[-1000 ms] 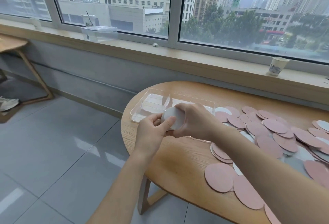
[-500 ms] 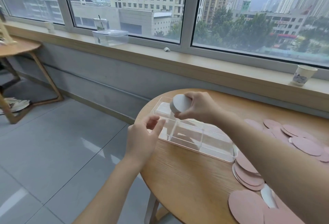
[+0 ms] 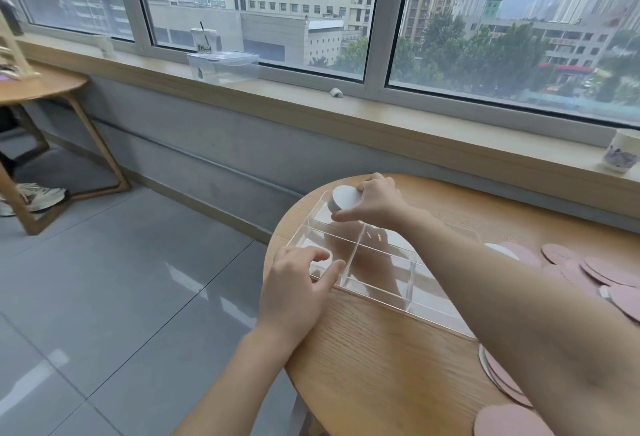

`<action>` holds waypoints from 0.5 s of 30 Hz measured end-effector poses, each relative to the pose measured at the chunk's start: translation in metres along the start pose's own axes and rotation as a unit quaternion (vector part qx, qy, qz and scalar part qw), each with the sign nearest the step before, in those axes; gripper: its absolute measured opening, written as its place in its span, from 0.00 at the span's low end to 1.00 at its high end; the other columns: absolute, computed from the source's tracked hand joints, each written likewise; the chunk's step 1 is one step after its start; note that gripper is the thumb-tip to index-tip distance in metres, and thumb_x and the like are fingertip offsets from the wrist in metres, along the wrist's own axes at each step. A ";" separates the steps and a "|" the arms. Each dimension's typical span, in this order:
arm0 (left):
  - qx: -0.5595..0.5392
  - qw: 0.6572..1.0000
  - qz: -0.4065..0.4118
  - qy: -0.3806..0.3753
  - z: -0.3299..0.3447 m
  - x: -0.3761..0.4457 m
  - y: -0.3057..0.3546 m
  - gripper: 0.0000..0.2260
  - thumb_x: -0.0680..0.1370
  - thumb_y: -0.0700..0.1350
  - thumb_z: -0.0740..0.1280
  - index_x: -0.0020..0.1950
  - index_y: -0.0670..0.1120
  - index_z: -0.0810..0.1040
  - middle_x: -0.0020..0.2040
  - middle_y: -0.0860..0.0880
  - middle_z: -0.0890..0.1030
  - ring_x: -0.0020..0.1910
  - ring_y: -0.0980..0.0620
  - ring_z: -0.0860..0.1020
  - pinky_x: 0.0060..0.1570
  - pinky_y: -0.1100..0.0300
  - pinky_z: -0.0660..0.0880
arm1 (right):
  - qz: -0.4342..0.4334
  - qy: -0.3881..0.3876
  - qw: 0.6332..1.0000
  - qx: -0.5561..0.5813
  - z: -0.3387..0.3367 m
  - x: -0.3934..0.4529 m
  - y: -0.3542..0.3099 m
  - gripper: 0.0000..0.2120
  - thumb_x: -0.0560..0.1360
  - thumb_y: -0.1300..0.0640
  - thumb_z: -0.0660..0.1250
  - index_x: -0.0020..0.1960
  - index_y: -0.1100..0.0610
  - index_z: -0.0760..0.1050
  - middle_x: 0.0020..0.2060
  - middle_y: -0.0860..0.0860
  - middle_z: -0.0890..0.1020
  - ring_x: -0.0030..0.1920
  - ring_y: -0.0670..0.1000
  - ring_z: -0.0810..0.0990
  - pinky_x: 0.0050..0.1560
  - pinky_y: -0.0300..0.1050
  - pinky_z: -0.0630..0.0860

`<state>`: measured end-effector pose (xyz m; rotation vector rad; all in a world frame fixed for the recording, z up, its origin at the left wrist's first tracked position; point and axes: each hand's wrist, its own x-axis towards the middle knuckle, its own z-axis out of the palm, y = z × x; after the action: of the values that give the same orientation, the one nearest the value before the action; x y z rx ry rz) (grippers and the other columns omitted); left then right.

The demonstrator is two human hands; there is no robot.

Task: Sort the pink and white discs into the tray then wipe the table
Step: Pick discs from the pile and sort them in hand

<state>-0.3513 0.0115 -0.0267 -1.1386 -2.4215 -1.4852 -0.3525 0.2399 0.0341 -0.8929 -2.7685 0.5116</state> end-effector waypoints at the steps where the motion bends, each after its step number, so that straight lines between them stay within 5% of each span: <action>1: 0.001 1.000 0.005 -0.001 0.000 -0.001 0.000 0.11 0.78 0.52 0.75 0.54 0.47 0.86 0.47 0.62 0.79 0.59 0.59 0.74 0.48 0.79 0.68 | -0.006 -0.012 1.000 0.007 0.004 0.003 0.002 0.25 0.59 0.31 0.76 0.39 0.51 0.76 0.52 0.47 0.70 0.57 0.52 0.66 0.56 0.49 0.68; 5: 0.037 0.999 0.038 -0.006 0.003 -0.005 -0.002 0.12 0.77 0.55 0.74 0.53 0.48 0.85 0.50 0.58 0.83 0.57 0.63 0.70 0.52 0.82 0.61 | -0.030 -0.025 0.999 0.003 0.013 0.012 0.005 0.28 0.62 0.31 0.75 0.45 0.54 0.79 0.57 0.45 0.72 0.59 0.51 0.65 0.57 0.48 0.64; 15: 0.024 0.999 0.020 -0.010 0.003 -0.002 -0.008 0.11 0.77 0.56 0.74 0.52 0.49 0.85 0.48 0.60 0.82 0.56 0.63 0.73 0.51 0.76 0.68 | -0.012 -0.063 0.997 -0.039 0.004 0.005 -0.012 0.29 0.62 0.29 0.73 0.43 0.55 0.78 0.41 0.49 0.77 0.52 0.55 0.72 0.46 0.49 0.69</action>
<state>-0.3539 0.0109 -0.0347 -1.1919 -2.4188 -1.4025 -0.3640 0.2329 0.0348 -0.8712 -2.9280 0.4737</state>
